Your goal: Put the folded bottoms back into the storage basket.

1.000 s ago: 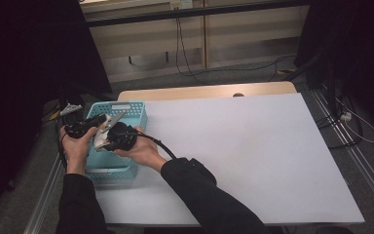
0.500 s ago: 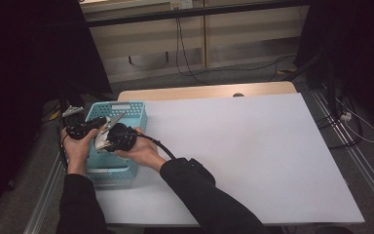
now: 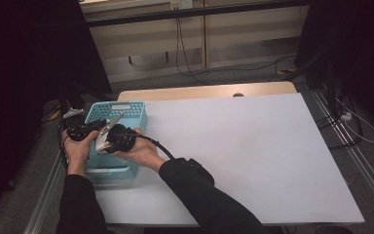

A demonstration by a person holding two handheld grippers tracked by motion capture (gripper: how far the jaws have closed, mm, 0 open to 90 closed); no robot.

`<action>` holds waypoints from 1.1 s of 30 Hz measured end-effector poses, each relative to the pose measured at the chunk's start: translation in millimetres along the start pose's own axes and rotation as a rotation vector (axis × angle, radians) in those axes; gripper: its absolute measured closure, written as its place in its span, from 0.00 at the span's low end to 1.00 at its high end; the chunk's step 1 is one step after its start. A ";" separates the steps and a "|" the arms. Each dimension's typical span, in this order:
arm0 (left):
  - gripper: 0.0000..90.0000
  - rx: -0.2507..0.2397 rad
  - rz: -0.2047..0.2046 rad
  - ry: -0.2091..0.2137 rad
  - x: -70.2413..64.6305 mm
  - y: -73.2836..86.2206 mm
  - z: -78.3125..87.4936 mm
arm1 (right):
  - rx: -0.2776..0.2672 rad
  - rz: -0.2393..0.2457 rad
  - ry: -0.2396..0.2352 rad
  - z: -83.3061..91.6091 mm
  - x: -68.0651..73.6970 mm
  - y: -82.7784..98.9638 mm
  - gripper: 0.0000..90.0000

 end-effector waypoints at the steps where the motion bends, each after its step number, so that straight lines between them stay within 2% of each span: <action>1: 0.83 -0.002 0.008 -0.001 0.2 0.0 -0.3 | 0.002 0.001 0.001 -0.7 -0.1 0.1 0.85; 3: 0.77 -0.001 0.001 0.001 -0.2 -0.1 -0.5 | 0.008 -0.002 -0.001 -2.6 0.1 0.6 0.77; 5: 0.67 -0.011 0.008 -0.017 -0.6 -0.8 -1.1 | 0.014 -0.010 0.009 -3.8 -0.1 1.3 0.67; 7: 0.51 -0.013 0.014 -0.043 0.3 -1.6 -0.5 | 0.006 -0.017 0.004 -4.0 -0.8 1.5 0.64; 12: 0.38 -0.026 0.015 -0.075 2.3 -2.1 1.6 | -0.010 -0.017 0.009 -0.8 -2.1 0.5 0.60; 17: 0.27 -0.033 0.008 -0.078 0.6 -2.9 2.2 | -0.013 -0.022 -0.001 2.5 -2.1 1.3 0.58; 25: 0.11 -0.064 -0.035 -0.067 -4.6 -5.8 4.1 | -0.039 -0.031 0.004 10.7 -2.0 1.6 0.55; 27: 0.07 -0.071 -0.029 -0.059 -5.9 -6.9 5.0 | -0.041 -0.031 0.009 12.4 -2.6 2.2 0.55; 30: 0.07 -0.079 -0.049 -0.065 -8.2 -8.2 7.4 | -0.045 -0.036 0.010 15.7 -4.3 3.4 0.54; 33: 0.06 -0.091 -0.051 -0.067 -9.6 -9.2 9.8 | -0.052 -0.037 0.013 18.5 -6.2 5.5 0.52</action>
Point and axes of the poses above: each handheld gripper's, and its own axes: z roughly backward along the jaws, y roughly out of its underside, x roughly to its left, the point moved 3 cm from there along -z, roughly forward along the jaws, and after that the axes turned 9 degrees about x, right-handed, at the moved point
